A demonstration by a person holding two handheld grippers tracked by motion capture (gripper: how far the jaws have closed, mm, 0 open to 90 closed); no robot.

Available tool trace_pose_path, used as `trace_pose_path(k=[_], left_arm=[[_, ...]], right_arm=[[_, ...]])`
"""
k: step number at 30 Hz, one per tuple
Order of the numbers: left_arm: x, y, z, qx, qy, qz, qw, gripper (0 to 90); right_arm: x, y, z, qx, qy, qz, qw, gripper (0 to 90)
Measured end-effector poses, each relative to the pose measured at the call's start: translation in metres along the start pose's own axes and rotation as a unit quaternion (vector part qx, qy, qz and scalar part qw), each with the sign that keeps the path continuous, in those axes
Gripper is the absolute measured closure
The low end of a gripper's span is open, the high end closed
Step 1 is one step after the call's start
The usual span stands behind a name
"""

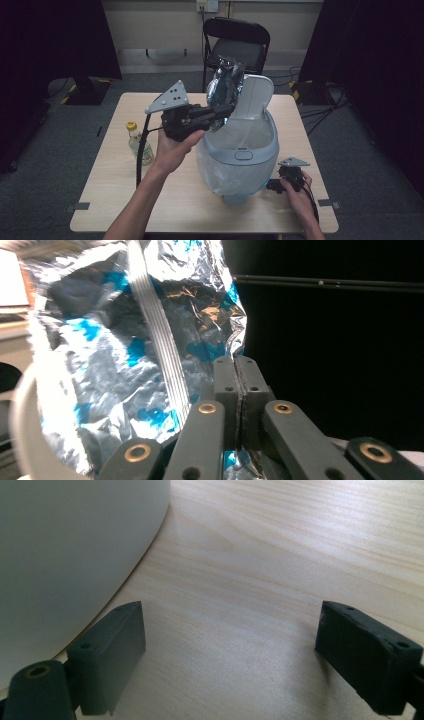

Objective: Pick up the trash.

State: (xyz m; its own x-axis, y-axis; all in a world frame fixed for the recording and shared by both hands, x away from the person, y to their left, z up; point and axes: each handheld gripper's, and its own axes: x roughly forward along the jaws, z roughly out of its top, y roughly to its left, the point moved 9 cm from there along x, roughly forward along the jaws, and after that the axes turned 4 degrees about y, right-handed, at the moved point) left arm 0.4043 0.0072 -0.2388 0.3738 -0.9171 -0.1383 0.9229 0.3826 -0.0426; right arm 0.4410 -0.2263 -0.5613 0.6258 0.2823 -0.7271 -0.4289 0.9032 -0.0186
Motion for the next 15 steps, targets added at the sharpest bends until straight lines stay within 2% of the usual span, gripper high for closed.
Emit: trace_pose_path(k=[5, 10, 15], left_arm=[[0.015, 0.002, -0.005, -0.004, 0.009, -0.01, 0.9999, 89.4], [0.026, 0.004, -0.005, -0.02, 0.013, -0.024, 0.9994, 89.1], [0.039, 0.002, -0.006, -0.013, 0.025, -0.031, 0.9991, 89.2]], right_arm=[[0.0, 0.0, 0.0, 0.0, 0.0, 0.0, 1.0, 11.8], [0.0, 0.0, 0.0, 0.0, 0.0, 0.0, 1.0, 11.8], [0.0, 0.0, 0.0, 0.0, 0.0, 0.0, 1.0, 11.8]])
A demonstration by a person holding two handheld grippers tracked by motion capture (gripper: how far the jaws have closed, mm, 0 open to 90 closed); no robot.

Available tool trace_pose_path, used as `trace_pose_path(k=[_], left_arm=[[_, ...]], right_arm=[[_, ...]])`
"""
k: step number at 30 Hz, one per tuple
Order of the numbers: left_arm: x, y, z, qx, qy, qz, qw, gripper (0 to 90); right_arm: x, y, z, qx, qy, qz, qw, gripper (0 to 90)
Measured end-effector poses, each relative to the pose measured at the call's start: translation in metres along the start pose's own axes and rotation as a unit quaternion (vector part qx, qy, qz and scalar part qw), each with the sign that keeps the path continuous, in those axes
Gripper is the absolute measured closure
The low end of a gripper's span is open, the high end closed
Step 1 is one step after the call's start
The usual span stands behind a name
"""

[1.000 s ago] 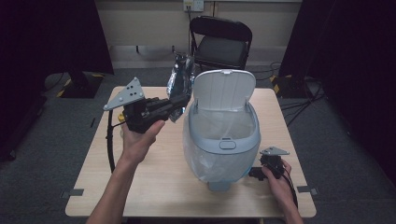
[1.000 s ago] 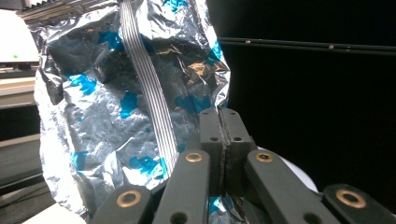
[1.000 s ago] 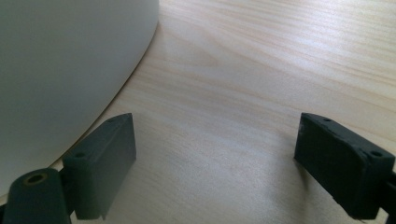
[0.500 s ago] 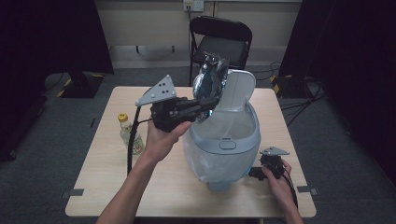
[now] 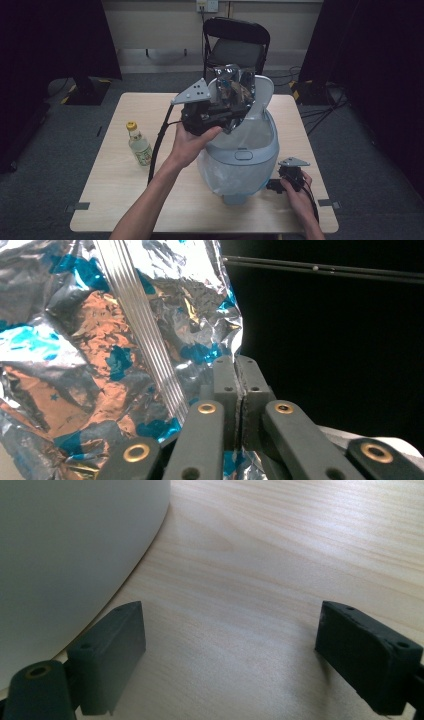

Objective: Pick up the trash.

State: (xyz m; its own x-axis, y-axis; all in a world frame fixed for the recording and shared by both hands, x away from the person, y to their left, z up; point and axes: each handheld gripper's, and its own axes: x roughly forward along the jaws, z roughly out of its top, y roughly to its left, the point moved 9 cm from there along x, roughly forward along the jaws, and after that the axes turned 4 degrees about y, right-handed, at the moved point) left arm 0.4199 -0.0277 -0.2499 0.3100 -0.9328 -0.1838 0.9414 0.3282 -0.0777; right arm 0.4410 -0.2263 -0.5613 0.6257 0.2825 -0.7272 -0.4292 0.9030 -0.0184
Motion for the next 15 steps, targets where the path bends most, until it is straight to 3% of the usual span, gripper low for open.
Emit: trace_pose_path(k=[5, 7, 15], left_arm=[[0.012, 0.006, -0.006, -0.015, 0.024, -0.003, 0.9996, 84.4], [0.014, 0.006, -0.009, -0.011, 0.033, -0.001, 0.9994, 81.8], [0.014, 0.012, -0.011, -0.017, 0.038, 0.007, 0.9991, 67.8]], right_arm=[[0.0, 0.0, 0.0, 0.0, 0.0, 0.0, 1.0, 11.8], [0.0, 0.0, 0.0, 0.0, 0.0, 0.0, 1.0, 11.8], [0.0, 0.0, 0.0, 0.0, 0.0, 0.0, 1.0, 11.8]])
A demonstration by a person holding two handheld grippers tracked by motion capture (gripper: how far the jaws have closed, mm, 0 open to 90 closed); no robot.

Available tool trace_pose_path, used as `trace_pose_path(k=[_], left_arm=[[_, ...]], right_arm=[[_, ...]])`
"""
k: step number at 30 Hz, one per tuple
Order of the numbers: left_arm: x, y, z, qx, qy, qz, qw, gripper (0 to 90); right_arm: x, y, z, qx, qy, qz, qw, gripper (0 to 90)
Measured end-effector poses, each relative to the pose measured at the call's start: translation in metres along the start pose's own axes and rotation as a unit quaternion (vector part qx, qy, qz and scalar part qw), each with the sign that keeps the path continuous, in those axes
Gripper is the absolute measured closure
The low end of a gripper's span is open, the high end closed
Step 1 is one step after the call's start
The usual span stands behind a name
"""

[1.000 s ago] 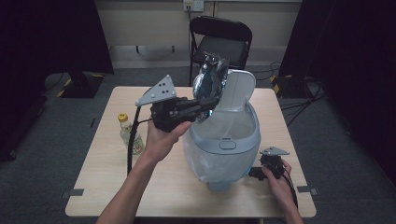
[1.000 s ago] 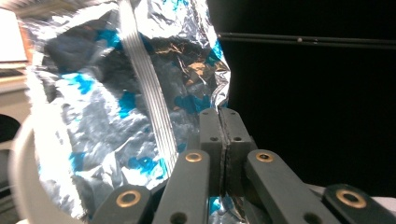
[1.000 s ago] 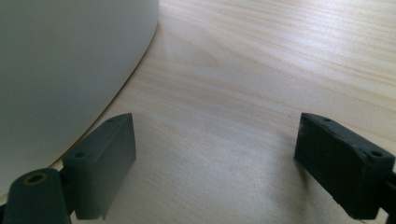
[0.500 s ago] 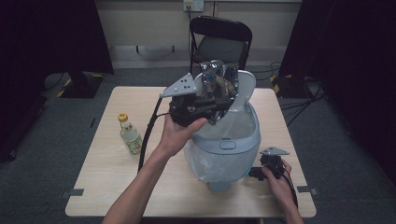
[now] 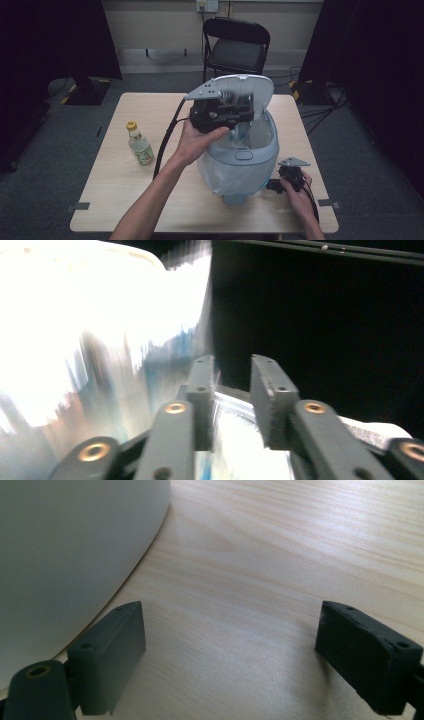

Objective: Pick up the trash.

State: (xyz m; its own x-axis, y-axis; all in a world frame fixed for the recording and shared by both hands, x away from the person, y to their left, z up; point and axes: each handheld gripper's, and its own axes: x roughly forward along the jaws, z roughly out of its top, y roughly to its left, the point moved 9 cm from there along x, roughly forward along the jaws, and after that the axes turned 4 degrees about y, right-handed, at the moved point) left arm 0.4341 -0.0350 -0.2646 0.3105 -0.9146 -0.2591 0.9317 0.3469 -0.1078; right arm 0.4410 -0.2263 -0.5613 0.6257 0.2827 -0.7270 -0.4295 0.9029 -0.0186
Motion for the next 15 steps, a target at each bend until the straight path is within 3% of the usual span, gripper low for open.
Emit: trace_pose_path(k=[5, 15], left_arm=[[-0.0045, 0.0021, 0.0002, -0.004, -0.009, 0.008, 0.9999, 56.9], [-0.0107, 0.0073, -0.0055, -0.008, -0.006, 0.01, 0.9999, 51.8]], right_arm=[[0.0, 0.0, 0.0, 0.0, 0.0, 0.0, 1.0, 11.8], [0.0, 0.0, 0.0, 0.0, 0.0, 0.0, 1.0, 11.8]])
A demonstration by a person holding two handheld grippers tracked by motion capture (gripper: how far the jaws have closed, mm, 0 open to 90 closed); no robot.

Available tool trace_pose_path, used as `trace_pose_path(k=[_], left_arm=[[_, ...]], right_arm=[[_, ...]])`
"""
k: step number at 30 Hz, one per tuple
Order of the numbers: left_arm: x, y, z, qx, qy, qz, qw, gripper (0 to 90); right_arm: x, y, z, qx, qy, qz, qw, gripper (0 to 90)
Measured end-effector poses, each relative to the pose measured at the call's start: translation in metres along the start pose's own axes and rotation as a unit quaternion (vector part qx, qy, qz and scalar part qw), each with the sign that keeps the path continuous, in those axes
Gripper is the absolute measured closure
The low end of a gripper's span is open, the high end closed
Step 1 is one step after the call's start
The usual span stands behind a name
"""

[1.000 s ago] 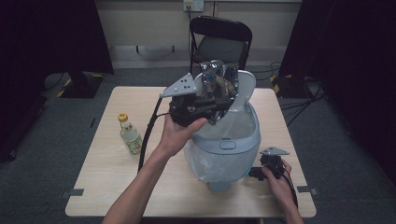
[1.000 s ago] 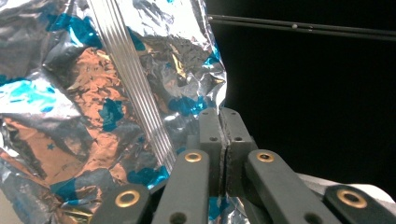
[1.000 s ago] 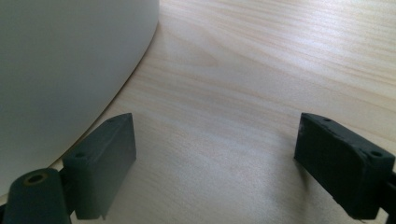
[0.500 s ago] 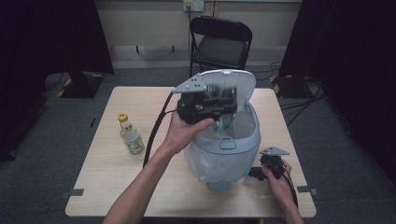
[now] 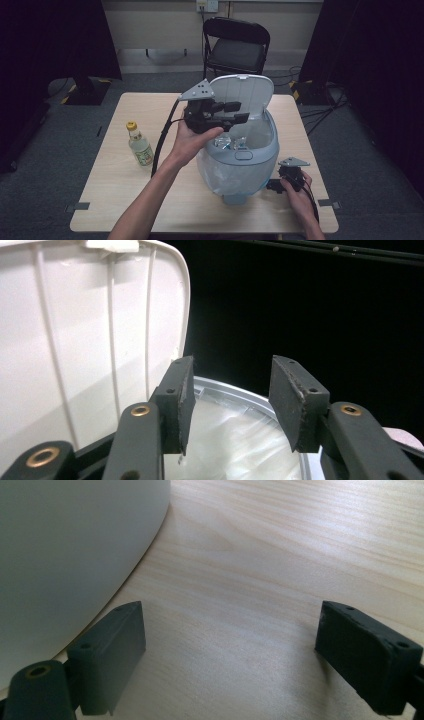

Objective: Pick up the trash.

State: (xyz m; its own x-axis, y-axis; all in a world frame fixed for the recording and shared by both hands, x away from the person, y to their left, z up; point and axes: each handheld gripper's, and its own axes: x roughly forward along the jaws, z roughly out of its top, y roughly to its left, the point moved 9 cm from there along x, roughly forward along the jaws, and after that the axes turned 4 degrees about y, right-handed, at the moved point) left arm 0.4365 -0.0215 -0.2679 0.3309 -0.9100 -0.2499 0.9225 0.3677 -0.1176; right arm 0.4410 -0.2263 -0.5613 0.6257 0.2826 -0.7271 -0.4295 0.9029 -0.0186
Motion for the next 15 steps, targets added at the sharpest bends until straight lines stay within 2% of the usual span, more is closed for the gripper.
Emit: trace_pose_path(k=[3, 6, 8, 10, 15], left_arm=[[-0.006, 0.001, -0.001, 0.001, -0.002, 0.0, 1.0, 49.7], [-0.013, 0.004, -0.006, -0.007, -0.006, -0.008, 0.9999, 45.2], [-0.019, 0.007, -0.009, -0.016, -0.009, 0.001, 0.9998, 43.5], [-0.024, 0.008, -0.011, -0.02, -0.015, -0.003, 0.9997, 41.0], [-0.033, 0.011, -0.019, -0.01, 0.002, 0.001, 0.9999, 39.1]], right_arm=[[0.0, 0.0, 0.0, 0.0, 0.0, 0.0, 1.0, 11.8], [0.0, 0.0, 0.0, 0.0, 0.0, 0.0, 1.0, 11.9], [0.0, 0.0, 0.0, 0.0, 0.0, 0.0, 1.0, 11.8], [0.0, 0.0, 0.0, 0.0, 0.0, 0.0, 1.0, 11.8], [0.0, 0.0, 0.0, 0.0, 0.0, 0.0, 1.0, 11.8]])
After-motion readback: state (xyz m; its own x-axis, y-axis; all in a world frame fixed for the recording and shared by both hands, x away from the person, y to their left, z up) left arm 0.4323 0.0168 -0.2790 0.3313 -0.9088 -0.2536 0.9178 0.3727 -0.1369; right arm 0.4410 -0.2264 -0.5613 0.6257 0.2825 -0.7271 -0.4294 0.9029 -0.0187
